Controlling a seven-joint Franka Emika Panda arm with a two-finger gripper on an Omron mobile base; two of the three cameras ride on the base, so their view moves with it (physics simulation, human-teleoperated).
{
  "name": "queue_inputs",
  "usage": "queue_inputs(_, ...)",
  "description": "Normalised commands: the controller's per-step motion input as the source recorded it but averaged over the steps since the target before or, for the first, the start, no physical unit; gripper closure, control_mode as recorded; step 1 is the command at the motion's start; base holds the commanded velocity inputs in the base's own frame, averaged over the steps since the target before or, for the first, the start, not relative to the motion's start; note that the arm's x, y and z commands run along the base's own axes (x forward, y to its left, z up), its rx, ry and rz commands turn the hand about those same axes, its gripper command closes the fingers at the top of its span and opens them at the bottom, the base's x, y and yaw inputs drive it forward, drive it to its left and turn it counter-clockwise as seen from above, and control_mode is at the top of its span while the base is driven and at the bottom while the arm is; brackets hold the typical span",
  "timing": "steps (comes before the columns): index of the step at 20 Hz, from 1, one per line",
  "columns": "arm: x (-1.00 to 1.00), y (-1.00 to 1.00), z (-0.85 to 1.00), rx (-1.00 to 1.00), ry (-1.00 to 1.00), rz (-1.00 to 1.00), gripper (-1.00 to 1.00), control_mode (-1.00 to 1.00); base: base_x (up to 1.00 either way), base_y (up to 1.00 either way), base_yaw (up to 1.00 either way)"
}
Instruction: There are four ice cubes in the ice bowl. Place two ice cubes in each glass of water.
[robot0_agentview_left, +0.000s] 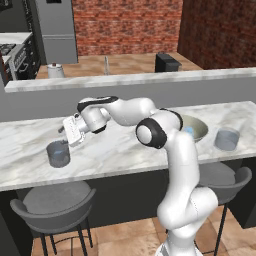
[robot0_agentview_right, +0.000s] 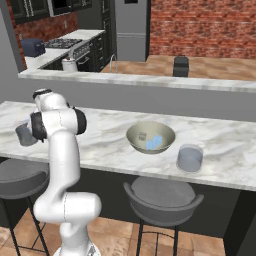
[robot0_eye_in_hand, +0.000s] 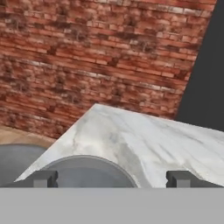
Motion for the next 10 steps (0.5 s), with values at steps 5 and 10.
queue_inputs(5,-0.45,-0.03,0.45,0.06,-0.24,0.02,-1.00,-1.00,0.00,0.00,0.00)
queue_inputs(10,-0.54,-0.62,0.37,0.00,-0.12,-0.01,-1.00,-1.00,0.00,0.00,0.00)
